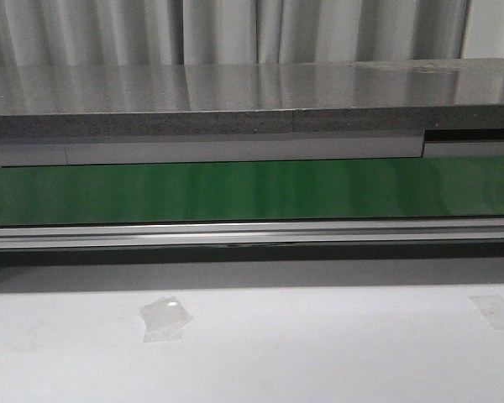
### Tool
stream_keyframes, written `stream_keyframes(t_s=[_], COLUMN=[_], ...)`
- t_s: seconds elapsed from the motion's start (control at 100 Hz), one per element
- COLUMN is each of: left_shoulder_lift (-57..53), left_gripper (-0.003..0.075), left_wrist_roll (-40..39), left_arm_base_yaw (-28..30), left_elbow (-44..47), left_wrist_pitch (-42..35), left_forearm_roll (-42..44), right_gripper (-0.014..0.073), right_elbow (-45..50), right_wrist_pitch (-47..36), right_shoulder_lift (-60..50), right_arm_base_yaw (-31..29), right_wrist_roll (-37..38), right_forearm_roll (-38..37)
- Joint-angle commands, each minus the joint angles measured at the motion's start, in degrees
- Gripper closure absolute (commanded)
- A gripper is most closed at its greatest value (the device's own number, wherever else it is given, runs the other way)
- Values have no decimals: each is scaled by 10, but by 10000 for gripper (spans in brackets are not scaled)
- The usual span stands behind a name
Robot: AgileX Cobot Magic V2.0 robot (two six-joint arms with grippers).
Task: Move button from left to right
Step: 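Close the left gripper on the button's black body and lift it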
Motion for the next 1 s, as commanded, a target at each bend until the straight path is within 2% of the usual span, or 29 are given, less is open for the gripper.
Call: stream_keyframes(t_s=[0.0,0.38,0.99], left_shoulder_lift=[20,143,215], left_gripper=[134,134,134], left_wrist_roll=[0,0,19], left_arm_base_yaw=[3,3,3], left_elbow=[-37,-70,-70], left_wrist_pitch=[-33,-49,-55], left_forearm_roll=[-9,-9,-39], right_gripper=[662,662,662], right_elbow=[-9,-9,-9], right_wrist_pitch=[-47,-47,-47], right_shoulder_lift=[-11,-11,-11], right_arm_base_yaw=[1,1,1], right_wrist_roll=[-3,-3,-3], right_forearm_roll=[-7,-7,-7])
